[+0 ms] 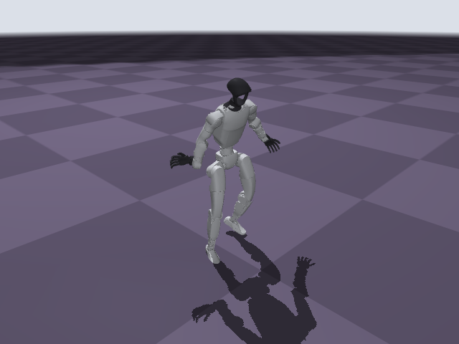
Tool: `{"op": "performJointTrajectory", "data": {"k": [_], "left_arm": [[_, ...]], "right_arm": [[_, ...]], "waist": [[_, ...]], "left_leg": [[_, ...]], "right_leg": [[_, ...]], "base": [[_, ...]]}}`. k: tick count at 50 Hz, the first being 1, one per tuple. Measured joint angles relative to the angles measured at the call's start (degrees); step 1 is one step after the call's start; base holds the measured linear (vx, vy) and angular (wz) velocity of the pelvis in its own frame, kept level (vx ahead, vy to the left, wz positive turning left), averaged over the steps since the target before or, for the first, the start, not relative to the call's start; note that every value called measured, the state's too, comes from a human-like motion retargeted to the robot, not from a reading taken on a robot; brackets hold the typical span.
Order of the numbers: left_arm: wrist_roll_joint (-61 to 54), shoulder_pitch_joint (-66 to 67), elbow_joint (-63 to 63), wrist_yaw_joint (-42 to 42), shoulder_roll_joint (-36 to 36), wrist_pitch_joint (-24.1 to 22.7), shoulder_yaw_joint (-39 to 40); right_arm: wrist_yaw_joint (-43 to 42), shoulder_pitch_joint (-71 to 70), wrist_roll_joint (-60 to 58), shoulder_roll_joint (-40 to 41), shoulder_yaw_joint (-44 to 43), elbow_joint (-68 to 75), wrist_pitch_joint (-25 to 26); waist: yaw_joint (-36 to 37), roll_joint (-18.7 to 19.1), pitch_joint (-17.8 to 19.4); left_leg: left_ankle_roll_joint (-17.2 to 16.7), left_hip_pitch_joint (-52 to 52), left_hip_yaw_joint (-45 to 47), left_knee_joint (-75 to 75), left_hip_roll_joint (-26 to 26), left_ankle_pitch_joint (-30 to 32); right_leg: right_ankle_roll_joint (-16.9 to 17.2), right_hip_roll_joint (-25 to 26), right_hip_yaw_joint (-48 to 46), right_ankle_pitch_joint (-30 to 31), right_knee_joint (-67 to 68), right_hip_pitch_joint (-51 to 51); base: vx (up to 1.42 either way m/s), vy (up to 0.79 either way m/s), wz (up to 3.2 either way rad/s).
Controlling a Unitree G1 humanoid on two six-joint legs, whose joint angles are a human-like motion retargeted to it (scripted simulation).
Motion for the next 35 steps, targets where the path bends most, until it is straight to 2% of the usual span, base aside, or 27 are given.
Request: {"op": "performJointTrajectory", "data": {"k": [5, 10, 12, 15, 18, 20, 23, 25, 28, 30, 32, 35], "left_arm": [[1.26, 4.67, 3.35, 0.22, 4.84, 1.3, 4.55], [6.66, 4.59, 6.01, 1.8, 11.91, 1.4, 6.82], [9.6, 3.35, 6.23, 2.9, 14.42, 1.0, 6.42], [12.68, 1.05, 5.13, 4.41, 16.72, 0.42, 3.63], [13.44, -2.18, 2.36, 5.43, 17.34, 0.03, -2.35], [12.92, -5.07, 0.35, 5.8, 17.31, 0.33, -7.26], [11.79, -11.27, -2.87, 7.25, 17.63, -0.42, -17.73], [10.77, -17.27, -4.58, 8.49, 17.31, -0.98, -24.71], [9.55, -28.28, -6.27, 9.72, 15.04, -1.49, -34.36], [9.75, -36.7, -6.53, 10.15, 12.74, -1.72, -40.74], [8.23, -46.79, -5.91, 11.99, 11.16, -1.84, -49.4], [7.27, -59.17, -4.14, 12.1, 9.53, -1.53, -56.92]], "right_arm": [[0.0, 0.56, 0.0, -0.98, -5.33, 0.68, 0.0], [0.0, 0.42, 0.0, -3.52, -8.03, 1.41, 0.0], [0.0, -0.6, 0.0, -4.49, -8.52, 2.55, 0.0], [0.0, -3.36, 0.0, -5.8, -8.09, 4.52, 0.0], [0.0, -7.42, 0.0, -6.89, -5.58, 5.68, 0.0], [0.0, -9.97, 0.0, -7.3, -4.07, 6.03, 0.0], [0.0, -11.71, 0.0, -8.31, 1.85, 5.79, 0.0], [0.0, -13.14, 0.0, -9.2, 5.72, 5.8, 0.0], [0.0, -16.51, 0.0, -10.4, 11.26, 6.33, 0.0], [0.0, -20.33, 0.0, -11.2, 15.39, 6.35, 0.0], [0.0, -26.78, 0.0, -11.8, 22.99, 5.11, 0.0], [0.0, -37.7, 0.0, -10.49, 30.19, 4.67, 0.0]], "waist": [[2.18, -1.51, -1.68], [4.41, -0.82, -2.51], [5.74, -0.29, -1.67], [7.46, 0.72, 1.25], [7.63, 1.18, 5.93], [7.28, 0.5, 8.83], [6.59, -0.78, 8.93], [5.29, -1.28, 8.93], [2.05, -1.3, 8.93], [-0.24, -0.59, 8.93], [-2.35, -0.48, 8.93], [-4.06, -0.29, 8.93]], "left_leg": [[-1.0, -6.69, 1.52, 8.19, 1.64, -2.45], [-1.06, -9.14, 5.86, -6.47, 4.88, -3.46], [-1.93, -8.51, 5.46, -16.15, 5.04, -1.6], [-2.92, -6.6, 0.6, -27.5, 5.1, 5.73], [-1.87, -5.04, -0.89, -31.1, 6.19, 9.86], [-2.22, -5.09, 0.79, -32.41, 6.32, 11.18], [-3.48, -10.18, 1.89, -34.33, 5.3, 12.52], [-4.31, -14.48, 1.37, -35.7, 4.1, 13.78], [-5.23, -21.52, -0.91, -37.33, 1.68, 16.16], [-6.4, -27.66, -2.63, -37.31, 0.95, 17.95], [-5.86, -34.96, -4.01, -37.45, -0.48, 19.72], [-6.46, -44.08, -5.08, -37.45, -0.31, 22.18]], "right_leg": [[0.92, -0.04, -0.46, -1.55, -1.01, 4.54], [1.93, 3.24, -0.72, -2.05, -2.58, 6.1], [1.46, 4.9, 0.47, -2.42, -1.96, 5.7], [-0.65, 7.11, 2.91, -2.96, 3.25, 3.09], [-1.86, 7.45, 4.36, -0.31, 15.75, -4.22], [-0.23, 5.76, 4.32, 3.27, 25.33, -11.37], [0.98, 0.49, -0.19, 4.57, 31.88, -22.95], [1.24, -2.52, -4.11, 1.97, 29.38, -28.34], [2.76, -2.6, -6.16, 1.71, 15.72, -33.15], [2.95, -0.01, -4.9, 7.57, 4.81, -36.13], [2.95, 1.03, -2.52, 16.09, -3.81, -40.4], [2.95, 1.84, -3.44, 22.2, -8.48, -46.97]], "base": [[0.31, -0.09, -0.04], [0.25, 0.0, -0.2], [0.2, 0.07, -0.67], [0.14, 0.12, -0.84], [0.02, 0.14, -0.65], [-0.06, 0.15, -0.46], [-0.09, 0.12, -0.07], [-0.11, 0.06, 0.45], [-0.12, -0.06, 0.96], [-0.15, -0.19, 1.17], [-0.11, -0.09, 0.98], [-0.13, -0.1, 0.47]]}}
